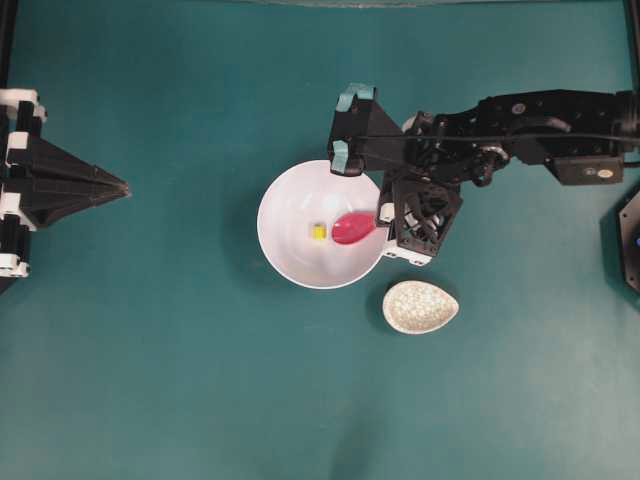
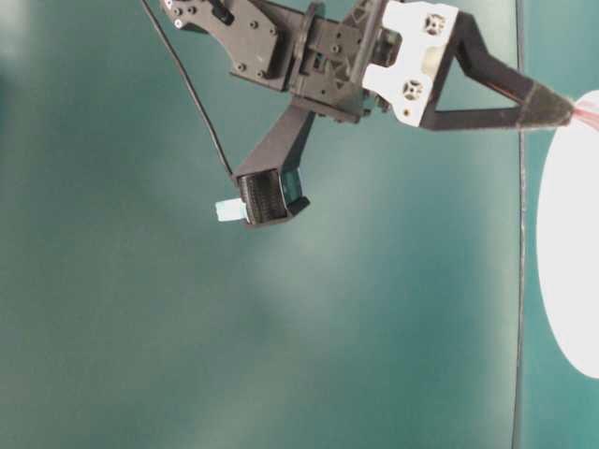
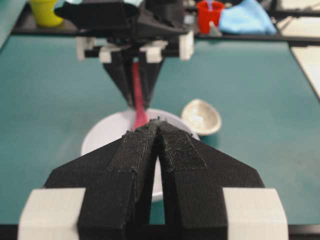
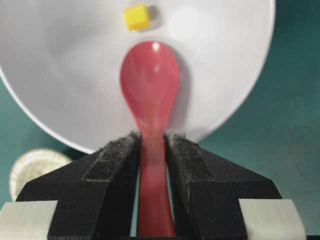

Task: Scoop the yellow hexagonal prism block from the bowl with a spoon using the right arm.

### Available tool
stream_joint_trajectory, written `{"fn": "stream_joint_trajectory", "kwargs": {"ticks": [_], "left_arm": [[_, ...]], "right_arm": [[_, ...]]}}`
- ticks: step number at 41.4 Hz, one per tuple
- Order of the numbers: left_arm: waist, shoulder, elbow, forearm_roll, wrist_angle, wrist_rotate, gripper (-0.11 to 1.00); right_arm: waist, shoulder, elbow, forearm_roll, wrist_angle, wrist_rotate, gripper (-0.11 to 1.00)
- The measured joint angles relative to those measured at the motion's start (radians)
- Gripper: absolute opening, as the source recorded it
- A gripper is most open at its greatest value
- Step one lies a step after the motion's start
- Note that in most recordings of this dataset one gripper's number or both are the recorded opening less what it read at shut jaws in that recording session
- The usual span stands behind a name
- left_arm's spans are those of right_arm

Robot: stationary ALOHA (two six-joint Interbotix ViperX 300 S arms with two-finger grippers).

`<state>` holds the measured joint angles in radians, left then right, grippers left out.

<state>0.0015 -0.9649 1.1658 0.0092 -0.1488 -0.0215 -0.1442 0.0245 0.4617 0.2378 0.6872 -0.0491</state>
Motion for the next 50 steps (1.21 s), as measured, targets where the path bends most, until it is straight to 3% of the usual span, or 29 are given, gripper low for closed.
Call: {"fn": "stream_joint_trajectory", "kwargs": {"ticks": [50], "left_arm": [[0.0, -0.002, 0.0, -0.002, 0.002, 0.002, 0.01]], "right_arm": [[0.011, 0.08, -0.023, 0.0, -0.149, -0.009, 0.24]]}}
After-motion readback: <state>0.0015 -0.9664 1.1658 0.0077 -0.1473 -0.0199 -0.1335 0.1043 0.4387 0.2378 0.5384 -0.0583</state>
